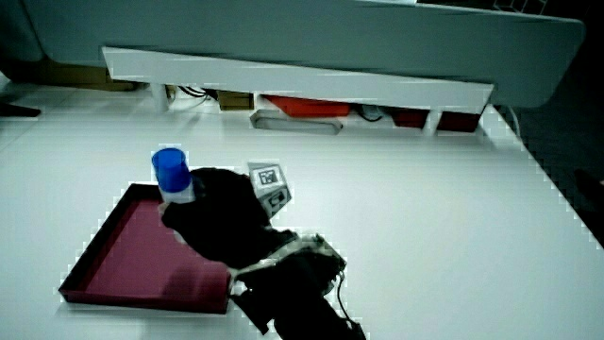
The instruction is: Place glue into plate
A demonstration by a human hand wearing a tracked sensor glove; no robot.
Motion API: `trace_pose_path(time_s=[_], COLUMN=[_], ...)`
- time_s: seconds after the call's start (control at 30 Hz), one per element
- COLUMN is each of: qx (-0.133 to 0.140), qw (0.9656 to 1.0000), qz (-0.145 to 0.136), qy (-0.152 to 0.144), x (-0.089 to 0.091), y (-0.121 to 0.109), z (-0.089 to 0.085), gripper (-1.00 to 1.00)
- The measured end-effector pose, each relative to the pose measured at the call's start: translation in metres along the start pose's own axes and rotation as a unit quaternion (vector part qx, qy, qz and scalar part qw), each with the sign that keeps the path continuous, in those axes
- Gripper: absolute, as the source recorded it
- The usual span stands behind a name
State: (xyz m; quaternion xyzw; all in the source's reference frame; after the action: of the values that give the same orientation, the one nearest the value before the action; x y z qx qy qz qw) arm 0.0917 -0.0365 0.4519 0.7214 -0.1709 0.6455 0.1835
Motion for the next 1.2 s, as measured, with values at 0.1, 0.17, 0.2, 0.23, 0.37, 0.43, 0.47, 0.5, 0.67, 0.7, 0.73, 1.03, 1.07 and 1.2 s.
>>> trace_pose_path(time_s=[0.1,0.17,0.2,0.23,0.37,0.43,0.47,0.5,0.67,0.7,0.73,1.03,1.07,1.2], qx=[-0.016,-0.024,-0.027,-0.033,-0.044,-0.05,-0.051,-0.052,-0.051,-0.051,-0.052,-0.052,-0.053,-0.048], qw=[0.9998,0.9995,0.9993,0.999,0.998,0.9974,0.9973,0.9972,0.9967,0.9967,0.9966,0.9957,0.9956,0.9944], qz=[-0.014,-0.017,-0.024,-0.03,-0.045,-0.052,-0.053,-0.053,-0.06,-0.06,-0.062,-0.071,-0.071,-0.087], qy=[0.001,0.007,-0.003,-0.003,-0.008,0.001,0.005,0.0,0.018,0.017,0.015,0.028,0.031,0.038], x=[0.011,0.017,0.021,0.024,0.034,0.038,0.041,0.044,0.046,0.047,0.048,0.05,0.051,0.042], y=[-0.001,-0.001,-0.002,-0.002,-0.004,-0.004,-0.005,-0.005,-0.007,-0.007,-0.007,-0.009,-0.01,-0.018], z=[-0.008,-0.014,-0.016,-0.019,-0.027,-0.03,-0.032,-0.033,-0.033,-0.034,-0.033,-0.032,-0.032,-0.025], gripper=[0.0,0.0,0.0,0.0,0.0,0.0,0.0,0.0,0.0,0.0,0.0,-0.29,-0.36,-0.64])
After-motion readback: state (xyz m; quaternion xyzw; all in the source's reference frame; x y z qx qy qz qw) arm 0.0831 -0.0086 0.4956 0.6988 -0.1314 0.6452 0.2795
